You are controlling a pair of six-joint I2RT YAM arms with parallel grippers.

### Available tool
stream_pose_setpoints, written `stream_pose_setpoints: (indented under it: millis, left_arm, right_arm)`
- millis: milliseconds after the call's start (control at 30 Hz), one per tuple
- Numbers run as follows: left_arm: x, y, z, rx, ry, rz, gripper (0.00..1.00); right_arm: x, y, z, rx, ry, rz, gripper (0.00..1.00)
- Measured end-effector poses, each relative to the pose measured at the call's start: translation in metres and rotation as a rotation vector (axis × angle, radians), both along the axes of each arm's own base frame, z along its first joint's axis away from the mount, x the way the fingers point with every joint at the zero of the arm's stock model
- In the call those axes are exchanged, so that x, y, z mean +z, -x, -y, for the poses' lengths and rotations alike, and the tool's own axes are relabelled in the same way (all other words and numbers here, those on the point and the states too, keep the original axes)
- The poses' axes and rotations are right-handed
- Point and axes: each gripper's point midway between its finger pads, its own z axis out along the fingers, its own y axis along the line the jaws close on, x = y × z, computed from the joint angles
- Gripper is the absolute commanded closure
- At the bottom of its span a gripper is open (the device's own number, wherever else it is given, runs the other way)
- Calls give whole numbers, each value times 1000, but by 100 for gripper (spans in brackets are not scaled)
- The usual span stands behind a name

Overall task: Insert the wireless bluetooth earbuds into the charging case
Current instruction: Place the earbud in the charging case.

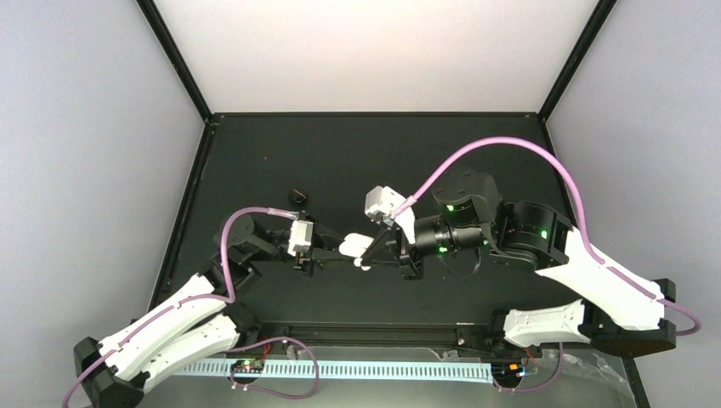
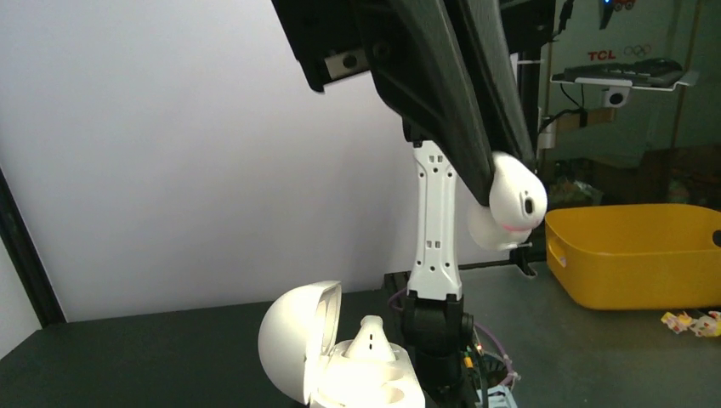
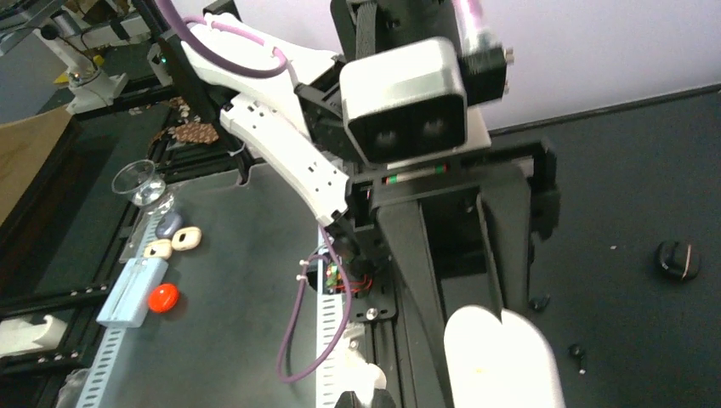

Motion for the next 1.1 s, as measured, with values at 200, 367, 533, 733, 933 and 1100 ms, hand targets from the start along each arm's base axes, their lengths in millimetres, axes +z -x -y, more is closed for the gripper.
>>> stream_pose_setpoints:
  millis: [200,367,533,733,933,1100]
  left_arm:
    - [-3,3,-1,-6,-12,4,99]
    - [0,6,-4,-9,-5,18,98]
    - [1,8,-5,-9,-2,22,99]
    - [-1,8,-5,-8,-7,23,99]
    - [-2,8,-5,-8,-10,22,99]
    - [-2,8,-5,-11,-10,22,98]
  right_arm:
    - [7,-5,-15,-5,5,49,99]
    - [-4,-9,-27,-11,51,69,99]
    - [-17,-14,-31,-31,103,83,99]
    - [-20,-20,-30,-58,119,97,99]
    - [-20,-24,-29,-81,123,109,99]
    - [-20,-25,-29,-86,124,111,99]
